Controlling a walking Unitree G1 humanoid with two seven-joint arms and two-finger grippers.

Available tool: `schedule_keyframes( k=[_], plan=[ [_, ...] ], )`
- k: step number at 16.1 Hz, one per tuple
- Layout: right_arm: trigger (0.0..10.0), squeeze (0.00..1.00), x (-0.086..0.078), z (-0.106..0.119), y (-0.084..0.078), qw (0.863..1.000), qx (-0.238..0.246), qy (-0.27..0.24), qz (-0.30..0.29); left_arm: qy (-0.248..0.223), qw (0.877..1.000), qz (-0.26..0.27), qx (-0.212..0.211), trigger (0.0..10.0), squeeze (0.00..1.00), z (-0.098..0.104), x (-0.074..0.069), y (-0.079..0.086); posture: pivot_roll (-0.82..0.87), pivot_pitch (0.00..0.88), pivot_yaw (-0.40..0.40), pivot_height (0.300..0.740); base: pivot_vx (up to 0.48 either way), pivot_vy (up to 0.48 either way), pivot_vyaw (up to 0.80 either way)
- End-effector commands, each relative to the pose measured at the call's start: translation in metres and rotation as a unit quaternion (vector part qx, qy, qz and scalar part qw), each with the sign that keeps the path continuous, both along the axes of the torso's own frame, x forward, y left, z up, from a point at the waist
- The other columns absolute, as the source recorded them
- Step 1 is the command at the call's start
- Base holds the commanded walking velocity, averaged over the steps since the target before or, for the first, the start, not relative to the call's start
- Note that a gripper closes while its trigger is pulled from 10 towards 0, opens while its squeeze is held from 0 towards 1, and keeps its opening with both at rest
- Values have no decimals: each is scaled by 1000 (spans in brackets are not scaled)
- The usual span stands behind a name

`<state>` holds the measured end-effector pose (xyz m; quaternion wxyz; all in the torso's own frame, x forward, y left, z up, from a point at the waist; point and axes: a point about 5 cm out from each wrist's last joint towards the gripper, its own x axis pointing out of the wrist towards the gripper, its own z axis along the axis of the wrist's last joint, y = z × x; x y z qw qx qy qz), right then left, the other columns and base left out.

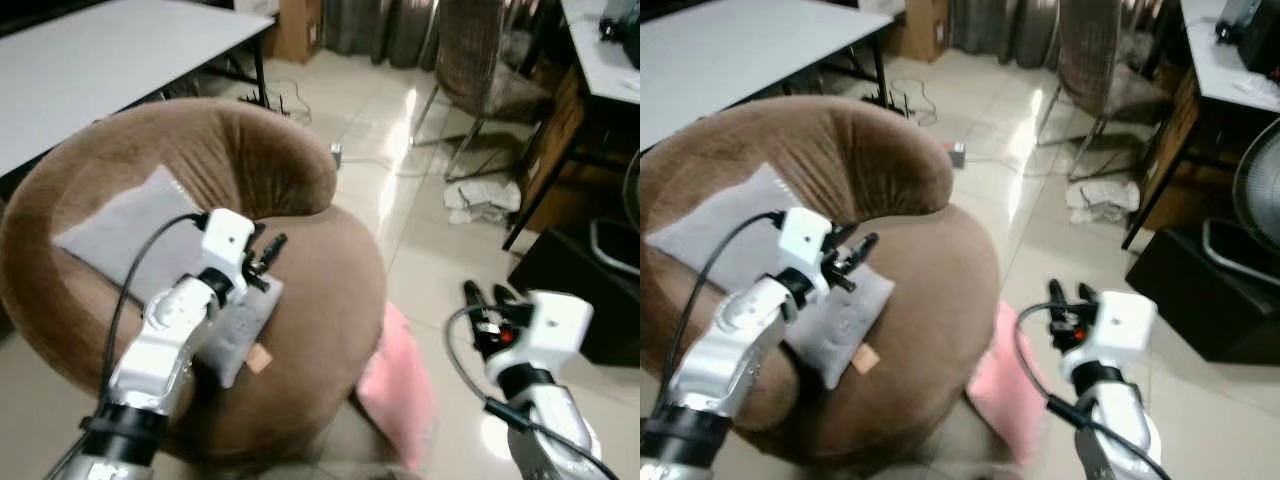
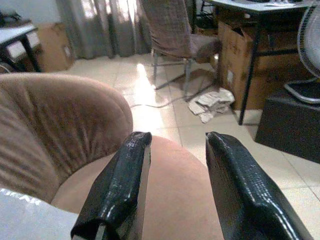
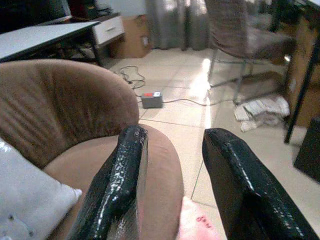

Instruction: Move the pillow to the sofa from floor

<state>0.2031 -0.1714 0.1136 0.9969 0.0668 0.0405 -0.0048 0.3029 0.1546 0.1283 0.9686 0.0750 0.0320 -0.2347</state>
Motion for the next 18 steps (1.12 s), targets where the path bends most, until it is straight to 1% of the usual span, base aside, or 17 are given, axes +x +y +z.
schedule_keyframes(
  k=[1, 3, 6, 7, 8, 11, 18],
  plan=[
    [10000, 0, 0, 1, -2, 1000, -24, -2, 3, 2, 1000, -17, 6, 10000, 0, -1, -2, -8, -48, 21, 9, 740, 0, -480, 0],
    [10000, 0, 0, 1, 2, 1000, -24, -5, 19, 2, 1000, -18, 10, 10000, 0, 0, -2, -8, -46, 22, 9, 740, 0, -480, 0],
    [10000, 0, 1, 1, 3, 999, -38, -2, 31, -2, 1000, -12, 9, 10000, 0, 0, 0, -11, -46, 23, 11, 740, 0, -480, 794],
    [10000, 0, 2, 0, 4, 998, -48, 0, 41, -2, 1000, 2, 3, 10000, 0, -2, 2, -12, -50, 22, 15, 740, 0, -480, 794],
    [10000, 0, 3, -2, 5, 997, -56, 2, 49, 1, 1000, 8, 5, 10000, 0, -5, 2, -12, -54, 24, 17, 740, 0, -480, 788],
    [10000, 0, 5, -4, 1, 998, -55, 3, 43, 1, 1000, 4, 20, 10000, 0, -5, 3, -12, -52, 23, 16, 740, 0, -480, 788],
    [10000, 0, 5, -10, 5, 997, -66, 5, 49, -7, 999, 13, 38, 10000, 0, -5, 8, -7, -49, 29, 30, 740, 0, -480, 781]
  ],
)
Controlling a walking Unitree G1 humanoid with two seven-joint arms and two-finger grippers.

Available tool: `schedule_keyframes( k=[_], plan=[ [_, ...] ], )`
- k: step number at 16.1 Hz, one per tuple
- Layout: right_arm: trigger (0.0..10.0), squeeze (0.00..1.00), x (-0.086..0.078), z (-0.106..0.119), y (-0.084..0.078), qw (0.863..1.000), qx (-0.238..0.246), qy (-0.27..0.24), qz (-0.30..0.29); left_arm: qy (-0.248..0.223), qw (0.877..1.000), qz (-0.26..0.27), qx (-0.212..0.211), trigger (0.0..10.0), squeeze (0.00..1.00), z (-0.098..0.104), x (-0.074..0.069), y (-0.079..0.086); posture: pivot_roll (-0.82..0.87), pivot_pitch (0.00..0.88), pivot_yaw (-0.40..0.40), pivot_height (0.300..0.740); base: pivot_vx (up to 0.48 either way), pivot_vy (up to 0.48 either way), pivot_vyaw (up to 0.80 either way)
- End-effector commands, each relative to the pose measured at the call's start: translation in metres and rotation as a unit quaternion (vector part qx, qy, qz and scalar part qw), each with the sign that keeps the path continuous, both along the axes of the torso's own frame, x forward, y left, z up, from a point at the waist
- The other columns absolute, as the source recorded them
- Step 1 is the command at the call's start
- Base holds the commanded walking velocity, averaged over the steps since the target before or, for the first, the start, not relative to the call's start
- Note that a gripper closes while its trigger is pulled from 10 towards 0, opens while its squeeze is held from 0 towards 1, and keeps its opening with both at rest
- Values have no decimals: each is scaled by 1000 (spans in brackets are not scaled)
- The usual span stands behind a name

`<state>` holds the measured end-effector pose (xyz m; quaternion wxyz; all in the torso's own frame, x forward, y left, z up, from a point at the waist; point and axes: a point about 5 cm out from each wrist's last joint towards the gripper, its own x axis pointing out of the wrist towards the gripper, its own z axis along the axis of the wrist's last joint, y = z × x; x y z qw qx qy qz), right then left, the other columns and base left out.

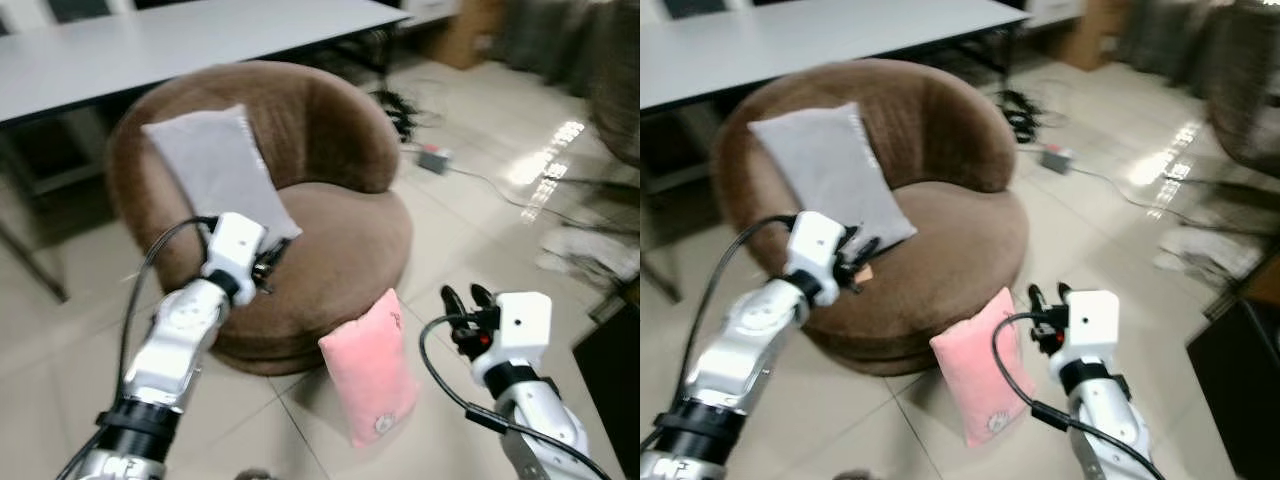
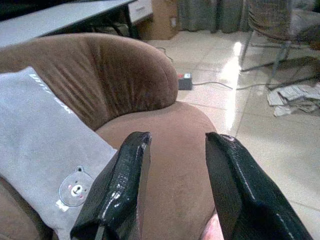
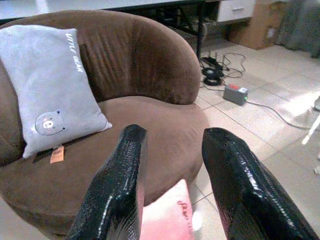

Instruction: Move the pillow to the sofa from floor

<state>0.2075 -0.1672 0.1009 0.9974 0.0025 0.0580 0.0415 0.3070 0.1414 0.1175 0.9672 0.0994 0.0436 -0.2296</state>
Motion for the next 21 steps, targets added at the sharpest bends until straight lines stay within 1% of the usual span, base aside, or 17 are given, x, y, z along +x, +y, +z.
schedule_keyframes(
  k=[1, 21],
  plan=[
    [10000, 0, 1, 3, 2, 1000, -3, -11, -1, -13, 1000, 7, 12, 10000, 0, 6, 4, 6, -49, 29, 30, 740, 0, -480, 781],
    [10000, 0, 3, 3, 1, 1000, -11, -19, 1, -17, 1000, 1, 14, 10000, 0, 7, 4, 3, -46, 27, 33, 740, 0, -480, 781]
  ],
)
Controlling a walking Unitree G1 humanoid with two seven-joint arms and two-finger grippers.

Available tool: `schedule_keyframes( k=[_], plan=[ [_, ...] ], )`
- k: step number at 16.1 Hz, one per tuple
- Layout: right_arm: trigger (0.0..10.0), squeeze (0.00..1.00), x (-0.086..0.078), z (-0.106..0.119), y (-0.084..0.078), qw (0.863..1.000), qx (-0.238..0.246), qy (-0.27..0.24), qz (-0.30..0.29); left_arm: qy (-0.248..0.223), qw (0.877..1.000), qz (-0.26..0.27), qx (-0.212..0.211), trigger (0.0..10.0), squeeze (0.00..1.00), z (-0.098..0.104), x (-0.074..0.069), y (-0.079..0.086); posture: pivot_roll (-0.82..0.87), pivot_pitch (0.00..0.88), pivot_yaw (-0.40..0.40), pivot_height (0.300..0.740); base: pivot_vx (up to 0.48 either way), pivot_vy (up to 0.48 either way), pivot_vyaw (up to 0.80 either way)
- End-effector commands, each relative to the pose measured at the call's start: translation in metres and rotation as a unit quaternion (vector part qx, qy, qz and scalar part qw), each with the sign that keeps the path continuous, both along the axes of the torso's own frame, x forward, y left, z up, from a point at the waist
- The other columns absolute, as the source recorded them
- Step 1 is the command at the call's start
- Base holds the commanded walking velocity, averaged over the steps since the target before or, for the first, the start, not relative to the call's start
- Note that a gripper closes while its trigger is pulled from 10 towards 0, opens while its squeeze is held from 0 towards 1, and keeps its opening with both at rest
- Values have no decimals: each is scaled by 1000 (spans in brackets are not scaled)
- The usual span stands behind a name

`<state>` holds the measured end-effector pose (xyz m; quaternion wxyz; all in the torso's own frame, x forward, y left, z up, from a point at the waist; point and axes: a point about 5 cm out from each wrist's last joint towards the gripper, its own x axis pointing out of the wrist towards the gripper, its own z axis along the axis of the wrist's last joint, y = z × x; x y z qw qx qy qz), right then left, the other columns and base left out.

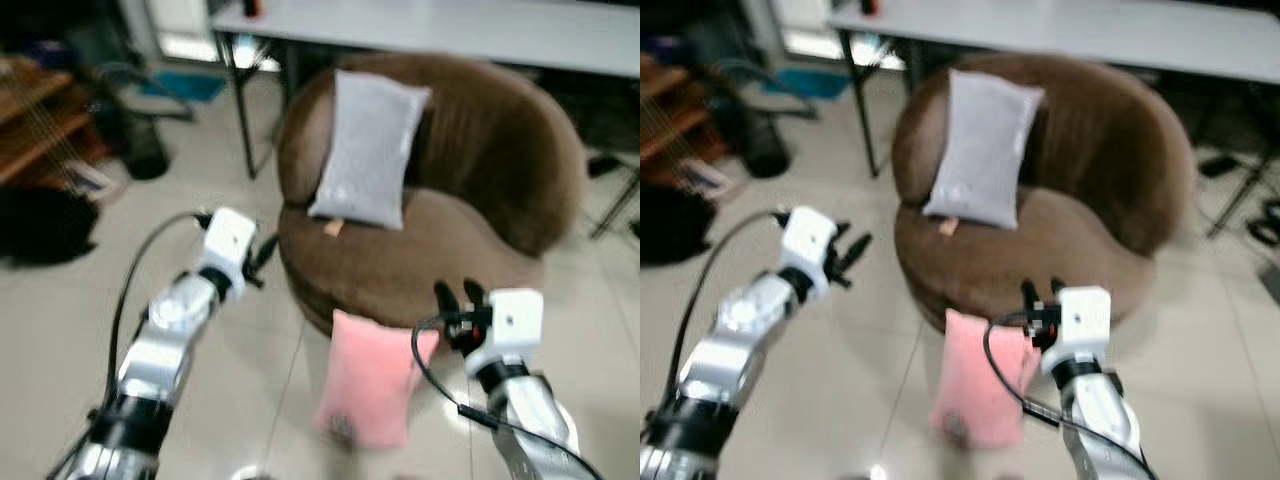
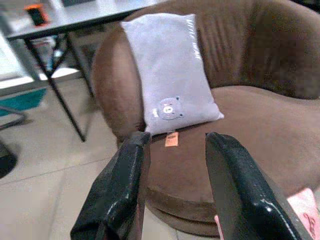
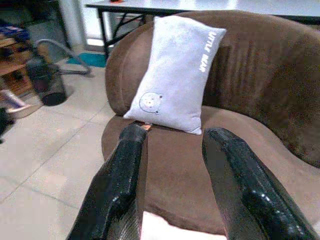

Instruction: Move the pillow to the sofa from floor

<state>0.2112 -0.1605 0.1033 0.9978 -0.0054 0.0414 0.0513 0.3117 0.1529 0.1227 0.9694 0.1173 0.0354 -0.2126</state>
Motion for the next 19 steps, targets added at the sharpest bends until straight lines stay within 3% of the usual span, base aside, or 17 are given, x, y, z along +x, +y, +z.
schedule_keyframes(
  k=[1, 9, 12, 15, 19],
  plan=[
    [10000, 0, -1, 1, -7, 1000, -5, -2, -10, -3, 1000, -15, -2, 10000, 0, 2, -1, -9, -49, 30, 34, 740, 0, -480, 781],
    [10000, 0, 0, 1, -7, 1000, -7, -4, -10, -9, 1000, -16, -9, 10000, 0, 3, -2, -10, -50, 32, 34, 740, 0, -480, 781],
    [10000, 0, 0, 2, -7, 1000, -10, -7, -10, -42, 999, -5, -31, 10000, 0, 10, -4, -6, -50, 31, 32, 740, 0, -480, 783],
    [10000, 0, 0, -3, -10, 1000, 0, 8, -25, -83, 994, 7, -70, 10000, 0, 20, -7, -5, -49, 30, 28, 740, 0, -89, 171],
    [10000, 0, 0, -3, -11, 1000, -1, 7, -28, -82, 995, 14, -62, 10000, 0, 18, -8, -4, -47, 30, 27, 740, 0, 0, 0]
  ],
)
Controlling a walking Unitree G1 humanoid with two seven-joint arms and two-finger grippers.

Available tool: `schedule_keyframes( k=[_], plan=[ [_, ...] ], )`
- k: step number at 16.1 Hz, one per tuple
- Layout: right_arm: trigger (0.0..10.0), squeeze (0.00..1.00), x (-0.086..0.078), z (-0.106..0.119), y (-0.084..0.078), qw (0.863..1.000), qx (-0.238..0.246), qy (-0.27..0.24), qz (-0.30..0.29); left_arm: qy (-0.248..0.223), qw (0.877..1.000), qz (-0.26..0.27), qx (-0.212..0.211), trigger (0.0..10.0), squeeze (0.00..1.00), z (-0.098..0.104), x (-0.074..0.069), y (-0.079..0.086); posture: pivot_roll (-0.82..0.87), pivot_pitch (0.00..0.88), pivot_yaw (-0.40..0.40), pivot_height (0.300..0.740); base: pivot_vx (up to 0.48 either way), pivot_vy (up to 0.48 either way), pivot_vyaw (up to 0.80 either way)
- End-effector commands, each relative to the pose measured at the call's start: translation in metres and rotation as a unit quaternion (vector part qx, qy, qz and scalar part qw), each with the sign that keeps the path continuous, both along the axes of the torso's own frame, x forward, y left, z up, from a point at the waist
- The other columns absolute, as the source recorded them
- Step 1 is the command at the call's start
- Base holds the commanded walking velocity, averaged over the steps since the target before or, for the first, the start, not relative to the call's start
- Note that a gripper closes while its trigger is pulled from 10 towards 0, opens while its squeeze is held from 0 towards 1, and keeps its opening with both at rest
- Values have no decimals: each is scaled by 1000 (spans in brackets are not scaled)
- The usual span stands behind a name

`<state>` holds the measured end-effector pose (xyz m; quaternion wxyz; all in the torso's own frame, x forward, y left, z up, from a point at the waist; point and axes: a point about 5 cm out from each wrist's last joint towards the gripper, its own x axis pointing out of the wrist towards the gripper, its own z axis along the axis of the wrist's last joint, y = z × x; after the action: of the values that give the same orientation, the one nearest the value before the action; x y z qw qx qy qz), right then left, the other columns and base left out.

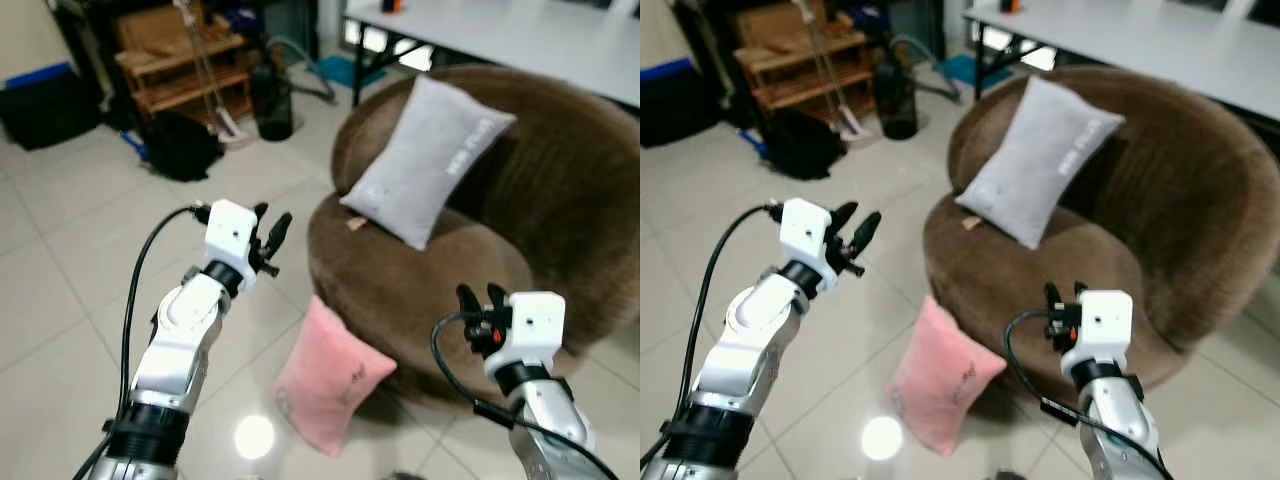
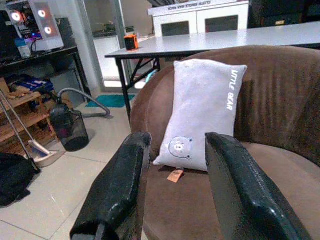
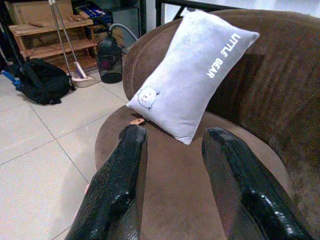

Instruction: Move the pillow to the sofa from floor

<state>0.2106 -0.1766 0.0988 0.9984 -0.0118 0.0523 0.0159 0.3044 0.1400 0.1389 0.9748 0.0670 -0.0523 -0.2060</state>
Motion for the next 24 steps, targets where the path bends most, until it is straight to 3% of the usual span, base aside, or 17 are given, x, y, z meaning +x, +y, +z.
schedule_keyframes(
  k=[1, 5, 13, 15, 19, 24],
  plan=[
    [10000, 0, 1, 1, 5, 1000, 7, -3, 7, -5, 1000, 15, 5, 10000, 0, 2, 0, 9, -47, 30, 27, 740, 0, 0, 0],
    [10000, 0, 5, 1, 6, 1000, -16, -10, 2, -12, 1000, 1, -3, 10000, 0, 2, -3, 9, -43, 12, 18, 740, 419, 0, 725],
    [10000, 0, 5, -1, 7, 1000, -6, -8, 1, -12, 1000, -3, 1, 10000, 0, -1, -3, 8, -44, 2, 17, 740, 436, 0, 0],
    [10000, 0, 4, -1, 9, 1000, -4, -7, 8, -13, 1000, -4, -11, 10000, 0, -2, -4, 8, -44, 2, 17, 740, 0, 0, 0],
    [10000, 0, 1, -5, 12, 1000, 13, 7, 21, 1, 1000, -5, 8, 10000, 0, -9, -6, 10, -44, 3, 18, 740, 0, 0, 0],
    [10000, 0, 0, -4, 12, 1000, 16, 5, 25, 0, 1000, -7, 9, 10000, 0, -10, -7, 9, -44, 9, 17, 690, 0, 0, 0]
  ],
)
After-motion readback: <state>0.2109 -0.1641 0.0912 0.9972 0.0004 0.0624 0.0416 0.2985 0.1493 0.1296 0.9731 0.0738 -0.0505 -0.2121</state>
